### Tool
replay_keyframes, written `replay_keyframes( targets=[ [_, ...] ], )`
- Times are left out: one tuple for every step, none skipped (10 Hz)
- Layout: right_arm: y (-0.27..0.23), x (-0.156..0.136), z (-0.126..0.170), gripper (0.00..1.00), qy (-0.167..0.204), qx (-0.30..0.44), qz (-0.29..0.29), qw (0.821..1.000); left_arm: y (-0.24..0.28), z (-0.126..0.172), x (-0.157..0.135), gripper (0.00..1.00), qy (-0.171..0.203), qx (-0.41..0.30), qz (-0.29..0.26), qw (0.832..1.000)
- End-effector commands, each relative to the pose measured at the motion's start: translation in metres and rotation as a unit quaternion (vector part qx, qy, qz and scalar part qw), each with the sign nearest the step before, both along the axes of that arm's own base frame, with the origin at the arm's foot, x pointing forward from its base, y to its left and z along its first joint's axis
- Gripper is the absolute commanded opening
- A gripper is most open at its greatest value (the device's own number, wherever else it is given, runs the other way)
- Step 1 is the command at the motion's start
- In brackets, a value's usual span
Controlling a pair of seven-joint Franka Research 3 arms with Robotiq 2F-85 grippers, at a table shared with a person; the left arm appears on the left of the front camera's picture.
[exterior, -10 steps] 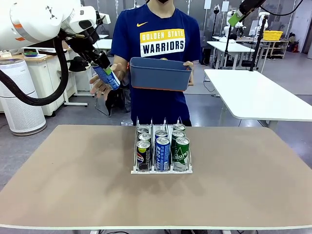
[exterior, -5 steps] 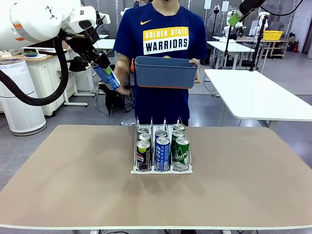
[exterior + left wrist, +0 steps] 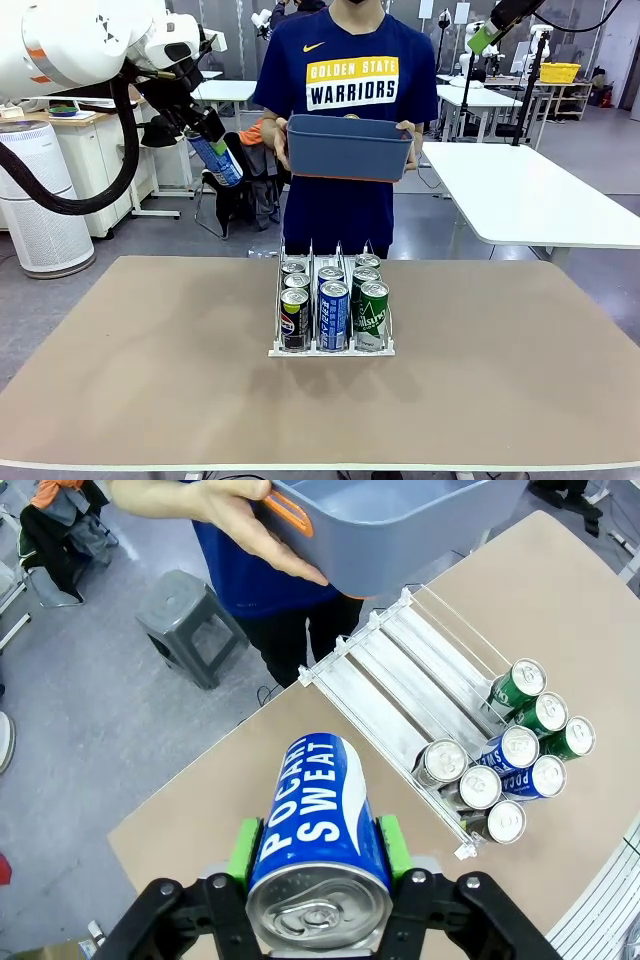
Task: Fill the beverage cans into the dispenser.
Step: Place the picked Ionic drink in the line of the Automatic Can Dispenser with the same cans.
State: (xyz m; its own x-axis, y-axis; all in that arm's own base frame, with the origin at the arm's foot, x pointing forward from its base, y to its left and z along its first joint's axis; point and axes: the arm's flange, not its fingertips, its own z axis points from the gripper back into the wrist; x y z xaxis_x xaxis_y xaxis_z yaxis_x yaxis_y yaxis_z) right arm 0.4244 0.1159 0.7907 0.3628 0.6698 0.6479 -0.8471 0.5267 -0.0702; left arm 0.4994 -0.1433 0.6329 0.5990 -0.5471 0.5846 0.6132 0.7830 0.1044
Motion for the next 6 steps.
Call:
replay_keyframes(
  targets=[
    [0.0, -0.001, -0.001, 1.0, 0.001, 0.0, 0.0, 1.0, 0.002, 0.001, 0.0, 0.37, -0.003, -0.009, -0.015, 1.0],
    [0.0, -0.001, -0.001, 1.0, 0.001, 0.0, 0.0, 1.0, 0.002, 0.001, 0.0, 0.37, -0.003, -0.009, -0.015, 1.0],
    [0.0, -0.001, -0.001, 1.0, 0.001, 0.0, 0.0, 1.0, 0.002, 0.001, 0.0, 0.37, -0.003, -0.009, -0.015, 1.0],
    [0.0, -0.001, -0.001, 1.0, 0.001, 0.0, 0.0, 1.0, -0.001, -0.001, 0.0, 0.57, 0.0, 0.0, -0.003, 1.0],
    [0.0, -0.001, -0.001, 1.0, 0.001, 0.0, 0.0, 1.0, -0.004, 0.003, -0.003, 0.57, 0.041, -0.026, 0.034, 0.998],
    [0.0, -0.001, -0.001, 1.0, 0.001, 0.0, 0.0, 1.0, -0.016, 0.005, -0.017, 0.57, 0.046, -0.039, 0.078, 0.995]
  ],
)
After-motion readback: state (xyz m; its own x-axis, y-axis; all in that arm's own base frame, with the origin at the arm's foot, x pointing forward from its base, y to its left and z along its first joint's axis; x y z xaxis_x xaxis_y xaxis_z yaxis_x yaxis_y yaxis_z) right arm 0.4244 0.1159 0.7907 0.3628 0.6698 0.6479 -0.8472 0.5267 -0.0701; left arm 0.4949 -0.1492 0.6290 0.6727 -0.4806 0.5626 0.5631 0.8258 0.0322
